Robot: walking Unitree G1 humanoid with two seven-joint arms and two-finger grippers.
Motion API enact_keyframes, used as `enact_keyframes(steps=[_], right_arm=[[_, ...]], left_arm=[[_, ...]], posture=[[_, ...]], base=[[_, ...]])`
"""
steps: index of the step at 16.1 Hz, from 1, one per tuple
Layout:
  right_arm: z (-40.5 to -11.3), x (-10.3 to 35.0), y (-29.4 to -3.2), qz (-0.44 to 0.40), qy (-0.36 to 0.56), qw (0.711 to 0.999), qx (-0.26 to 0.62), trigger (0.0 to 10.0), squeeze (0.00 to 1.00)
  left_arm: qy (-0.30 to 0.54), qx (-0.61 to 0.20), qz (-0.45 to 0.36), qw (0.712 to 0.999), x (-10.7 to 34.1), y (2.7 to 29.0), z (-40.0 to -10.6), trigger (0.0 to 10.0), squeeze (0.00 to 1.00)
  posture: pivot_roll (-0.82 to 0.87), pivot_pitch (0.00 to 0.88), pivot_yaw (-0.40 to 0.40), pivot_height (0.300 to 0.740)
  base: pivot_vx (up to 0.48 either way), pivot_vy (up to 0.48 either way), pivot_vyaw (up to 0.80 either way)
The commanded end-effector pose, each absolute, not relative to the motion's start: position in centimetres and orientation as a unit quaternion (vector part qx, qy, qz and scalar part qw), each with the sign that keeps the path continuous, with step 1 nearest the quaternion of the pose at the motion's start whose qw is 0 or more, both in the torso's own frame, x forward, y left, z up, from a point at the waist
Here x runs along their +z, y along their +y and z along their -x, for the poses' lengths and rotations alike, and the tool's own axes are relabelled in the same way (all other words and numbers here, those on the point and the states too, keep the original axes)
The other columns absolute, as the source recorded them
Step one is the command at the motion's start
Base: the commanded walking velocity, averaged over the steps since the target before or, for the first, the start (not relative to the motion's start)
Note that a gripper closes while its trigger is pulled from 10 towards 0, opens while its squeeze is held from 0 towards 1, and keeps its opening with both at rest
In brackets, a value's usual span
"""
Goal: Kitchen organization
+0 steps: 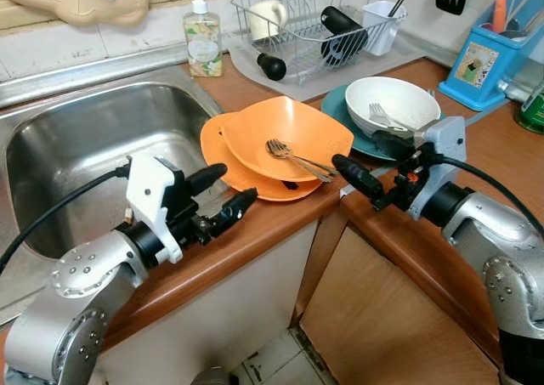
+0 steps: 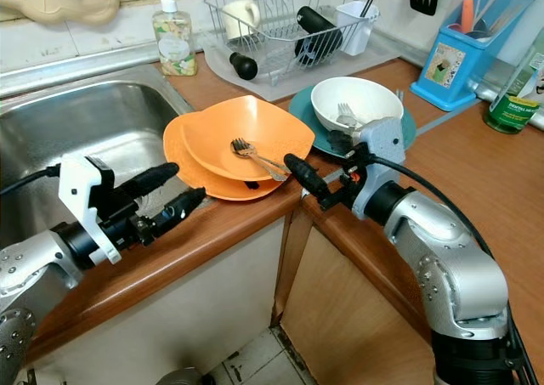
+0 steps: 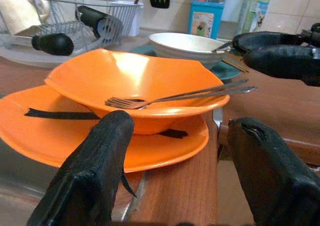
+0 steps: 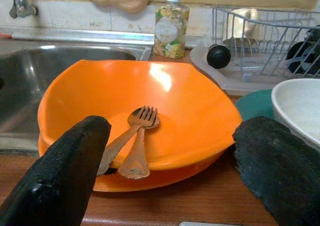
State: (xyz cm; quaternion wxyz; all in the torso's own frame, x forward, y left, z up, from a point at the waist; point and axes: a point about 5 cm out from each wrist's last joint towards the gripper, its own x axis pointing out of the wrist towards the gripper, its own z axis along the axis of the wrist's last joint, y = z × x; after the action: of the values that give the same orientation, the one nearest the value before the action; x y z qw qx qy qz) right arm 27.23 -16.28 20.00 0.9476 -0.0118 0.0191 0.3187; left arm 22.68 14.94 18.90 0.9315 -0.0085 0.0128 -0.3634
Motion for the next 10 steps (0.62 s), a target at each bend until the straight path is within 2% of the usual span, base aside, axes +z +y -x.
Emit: enact_keyframes(steps=[1,2,4,5,6,7,8,10], right_arm=[[-27.3,19.6,-16.4,0.027,0.024,0.947,0.318,10.0,0.0],[-27.4,19.3,-16.5,0.036,0.032,0.948,0.314,9.9,0.0],[-27.8,18.6,-16.5,0.052,0.044,0.951,0.301,4.2,0.0],[-28.0,18.6,-16.4,0.054,0.044,0.952,0.299,2.8,0.0],[-28.0,18.5,-16.2,0.055,0.042,0.951,0.302,2.3,0.0],[-28.0,18.5,-16.2,0.055,0.042,0.951,0.303,2.3,0.0],[-28.0,18.5,-16.0,0.056,0.041,0.949,0.307,1.5,0.0],[-28.0,18.4,-15.8,0.052,0.037,0.945,0.322,0.7,0.0]], left_arm=[[0.015,-0.371,0.001,0.928,19.1,14.5,-22.9,10.0,0.17],[0.018,-0.371,-0.002,0.928,19.1,14.4,-22.9,10.0,0.18],[0.025,-0.368,-0.016,0.929,18.9,14.4,-23.2,10.0,0.18],[0.026,-0.369,-0.021,0.929,18.8,14.4,-23.4,10.0,0.18],[0.022,-0.367,-0.02,0.93,19.0,14.3,-23.6,10.0,0.18],[0.022,-0.367,-0.02,0.93,19.0,14.3,-23.6,10.0,0.18],[0.019,-0.365,-0.02,0.931,19.1,14.3,-23.6,10.0,0.18],[0.018,-0.363,-0.019,0.932,19.1,14.3,-23.5,10.0,0.18]], posture=[[0.05,0.0,0.027,0.74],[0.05,0.0,0.029,0.74],[0.04,0.0,0.039,0.74],[0.04,0.0,0.04,0.74],[0.04,0.0,0.039,0.74],[0.05,0.0,0.037,0.74],[0.05,0.0,0.03,0.74],[0.06,0.0,0.019,0.74]], base=[[0.0,0.0,0.0],[0.0,0.0,0.0],[0.0,0.0,0.0],[0.0,0.0,0.0],[0.0,0.0,0.0],[0.0,0.0,0.0],[0.0,0.0,0.0],[0.0,0.0,0.0]])
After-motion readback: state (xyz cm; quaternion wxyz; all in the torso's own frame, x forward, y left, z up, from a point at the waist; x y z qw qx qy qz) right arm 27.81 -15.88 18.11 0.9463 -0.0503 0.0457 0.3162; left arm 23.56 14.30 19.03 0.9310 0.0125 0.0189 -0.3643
